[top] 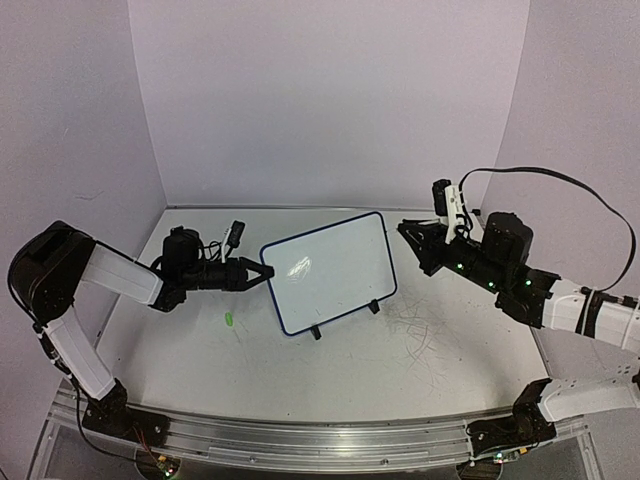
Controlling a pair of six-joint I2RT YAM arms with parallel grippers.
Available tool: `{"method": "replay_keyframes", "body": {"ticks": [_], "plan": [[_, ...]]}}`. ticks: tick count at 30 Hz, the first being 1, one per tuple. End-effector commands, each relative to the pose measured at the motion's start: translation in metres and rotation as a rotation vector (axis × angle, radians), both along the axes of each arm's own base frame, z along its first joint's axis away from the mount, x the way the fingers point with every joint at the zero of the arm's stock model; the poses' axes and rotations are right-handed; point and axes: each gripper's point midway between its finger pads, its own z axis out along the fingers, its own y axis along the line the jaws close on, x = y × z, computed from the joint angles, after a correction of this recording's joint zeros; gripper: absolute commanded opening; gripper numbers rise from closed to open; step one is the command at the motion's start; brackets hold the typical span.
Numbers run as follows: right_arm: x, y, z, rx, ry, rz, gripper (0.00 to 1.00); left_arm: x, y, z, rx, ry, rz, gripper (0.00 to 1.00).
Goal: Write a sentence on the whiteboard
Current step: Hold the whiteboard at the center of the board.
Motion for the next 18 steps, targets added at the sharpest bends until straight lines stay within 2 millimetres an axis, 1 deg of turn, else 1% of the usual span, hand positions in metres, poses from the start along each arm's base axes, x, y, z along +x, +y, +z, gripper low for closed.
{"method": "replay_keyframes", "body": {"ticks": [1,6,11,14,18], "plan": [[-0.0065,0.0016,0.0164,0.027,-0.059,0.029,0.0,0.0054,-0.0075,0.0288,-0.048,-0.106,-0.061,0.46],[-0.0075,0.0042,0.0156,0.027,-0.057,0.044,0.0,0.0043,-0.0085,0.0283,-0.045,-0.127,-0.081,0.4],[-0.0092,0.0049,0.0155,0.031,-0.054,0.053,0.0,0.0025,-0.0095,0.0246,-0.039,-0.137,-0.103,0.27],[-0.0103,0.0064,0.0154,0.032,-0.052,0.064,0.0,0.0017,-0.0099,0.0215,-0.033,-0.143,-0.113,0.15],[-0.0087,0.0075,0.0126,0.026,-0.042,0.063,0.0,0.0029,-0.0083,0.0203,-0.018,-0.169,-0.108,0.06]]}}
